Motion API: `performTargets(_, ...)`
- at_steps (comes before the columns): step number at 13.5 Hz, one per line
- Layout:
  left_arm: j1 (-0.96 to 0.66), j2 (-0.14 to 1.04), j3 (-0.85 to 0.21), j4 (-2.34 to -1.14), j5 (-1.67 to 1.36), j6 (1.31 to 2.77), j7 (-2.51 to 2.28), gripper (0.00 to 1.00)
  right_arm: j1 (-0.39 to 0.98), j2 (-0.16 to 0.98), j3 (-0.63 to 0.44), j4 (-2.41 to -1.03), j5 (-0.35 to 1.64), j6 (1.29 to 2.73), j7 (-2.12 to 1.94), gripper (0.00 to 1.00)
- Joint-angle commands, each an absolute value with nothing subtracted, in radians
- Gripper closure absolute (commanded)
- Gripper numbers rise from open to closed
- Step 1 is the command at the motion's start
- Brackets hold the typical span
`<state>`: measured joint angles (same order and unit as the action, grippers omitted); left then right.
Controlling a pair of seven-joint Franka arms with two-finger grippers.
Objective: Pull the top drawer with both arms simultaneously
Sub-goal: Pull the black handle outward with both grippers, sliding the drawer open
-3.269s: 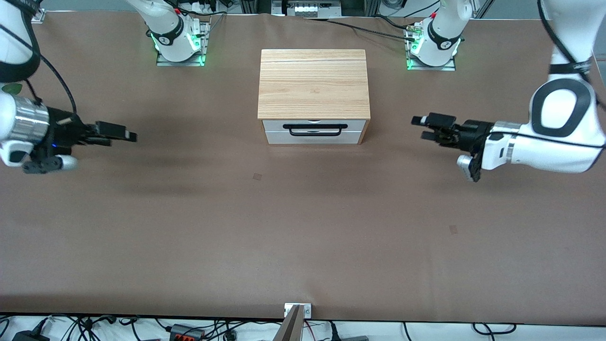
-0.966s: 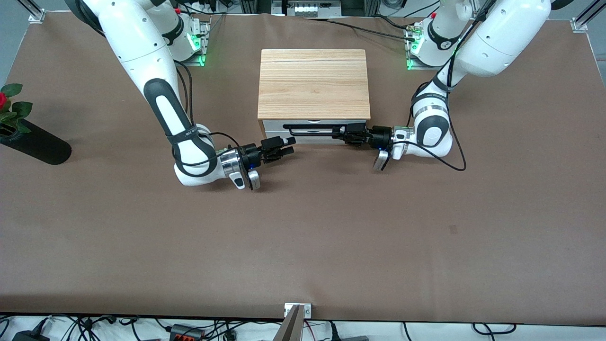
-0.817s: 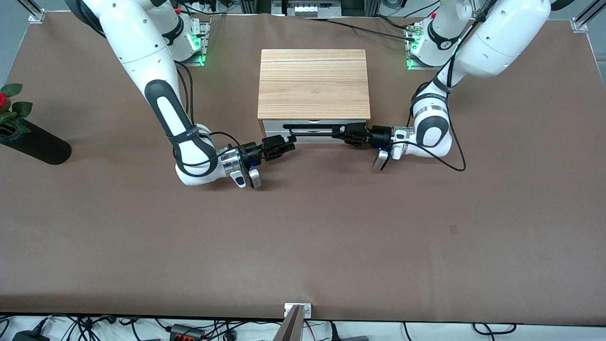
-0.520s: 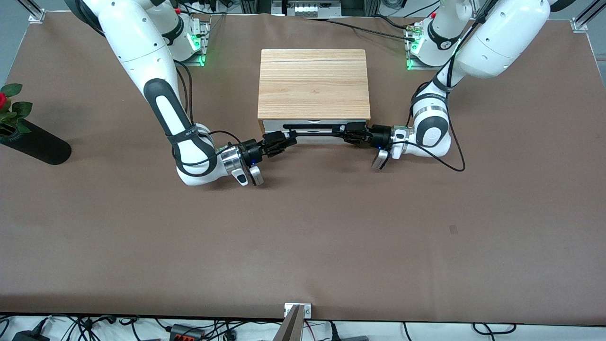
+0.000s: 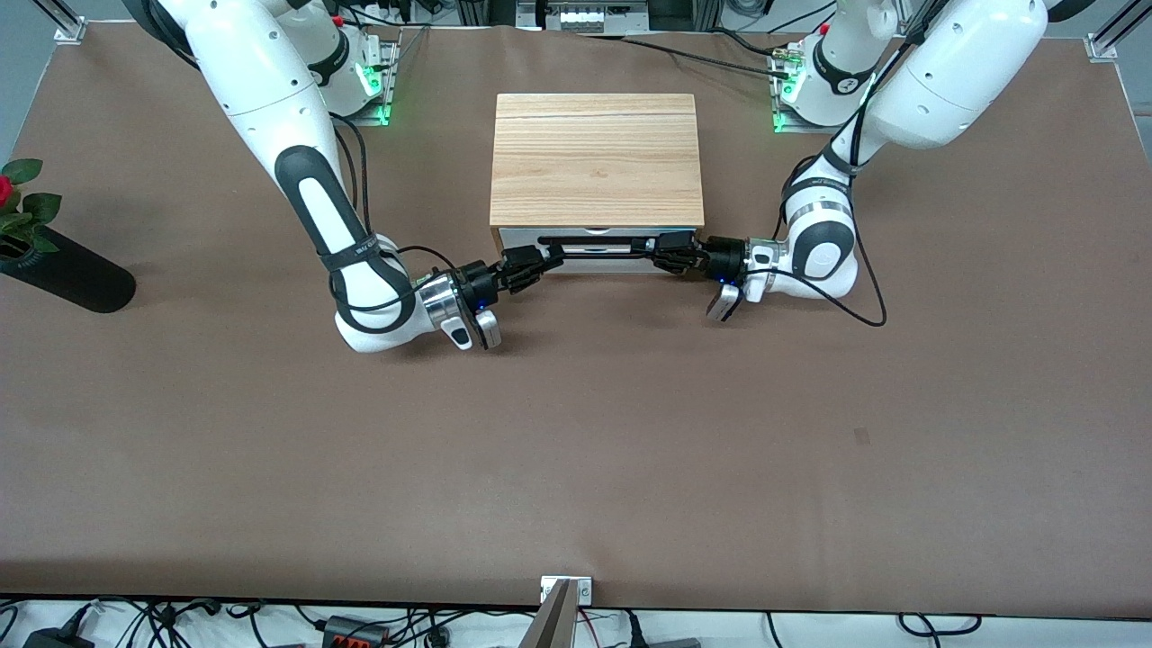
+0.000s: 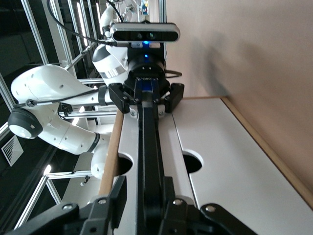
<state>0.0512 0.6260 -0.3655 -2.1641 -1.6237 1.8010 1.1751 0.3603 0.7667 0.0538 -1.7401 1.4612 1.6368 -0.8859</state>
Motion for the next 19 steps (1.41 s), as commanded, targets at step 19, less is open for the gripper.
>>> performTargets(19,0.055,0.704,-0.365,-2.054,-1.634,1.813,1.135,0.99,0.342,0.738,0.049,-1.694,1.430,1.684,-0.966,0.84)
